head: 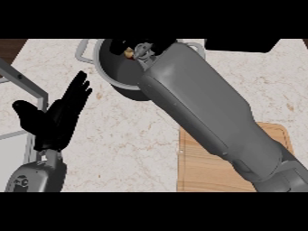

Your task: Pick the cupcake from the cutting board and place it in the pot

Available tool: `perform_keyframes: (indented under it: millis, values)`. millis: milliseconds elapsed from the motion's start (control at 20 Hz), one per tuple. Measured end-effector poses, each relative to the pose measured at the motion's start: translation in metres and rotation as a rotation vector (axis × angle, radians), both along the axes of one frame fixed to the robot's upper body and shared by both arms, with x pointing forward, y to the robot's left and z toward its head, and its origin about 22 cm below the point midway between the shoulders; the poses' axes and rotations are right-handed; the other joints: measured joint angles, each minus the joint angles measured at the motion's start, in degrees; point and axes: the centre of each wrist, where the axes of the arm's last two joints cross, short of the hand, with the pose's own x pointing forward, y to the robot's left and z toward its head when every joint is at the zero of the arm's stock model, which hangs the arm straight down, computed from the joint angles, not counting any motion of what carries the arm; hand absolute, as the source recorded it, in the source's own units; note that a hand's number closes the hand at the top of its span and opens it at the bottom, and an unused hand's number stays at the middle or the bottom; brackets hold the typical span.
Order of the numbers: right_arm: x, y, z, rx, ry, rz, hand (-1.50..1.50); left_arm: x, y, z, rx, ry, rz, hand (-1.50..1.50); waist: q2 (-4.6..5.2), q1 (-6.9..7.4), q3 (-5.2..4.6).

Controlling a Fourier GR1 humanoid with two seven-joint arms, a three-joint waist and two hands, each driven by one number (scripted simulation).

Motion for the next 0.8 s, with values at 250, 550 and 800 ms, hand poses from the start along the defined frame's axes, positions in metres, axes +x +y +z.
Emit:
perform_keyframes:
  millis: [250,550,800]
  values:
    - [0.024,0.001,-0.021,-0.002,0.075,-0.009,1.50,0.003,-0.002,0.003,0.002,-0.007,-0.008,0.00,0.18,0.35,0.00]
    - [0.047,-0.020,-0.043,0.212,0.175,-0.052,-1.50,0.004,-0.008,0.004,-0.001,-0.009,-0.022,0.00,0.52,1.09,0.04]
    - [0.054,-0.030,-0.059,0.407,0.174,-0.061,-1.50,0.002,-0.009,0.005,0.002,-0.010,-0.031,0.00,0.53,1.72,0.07]
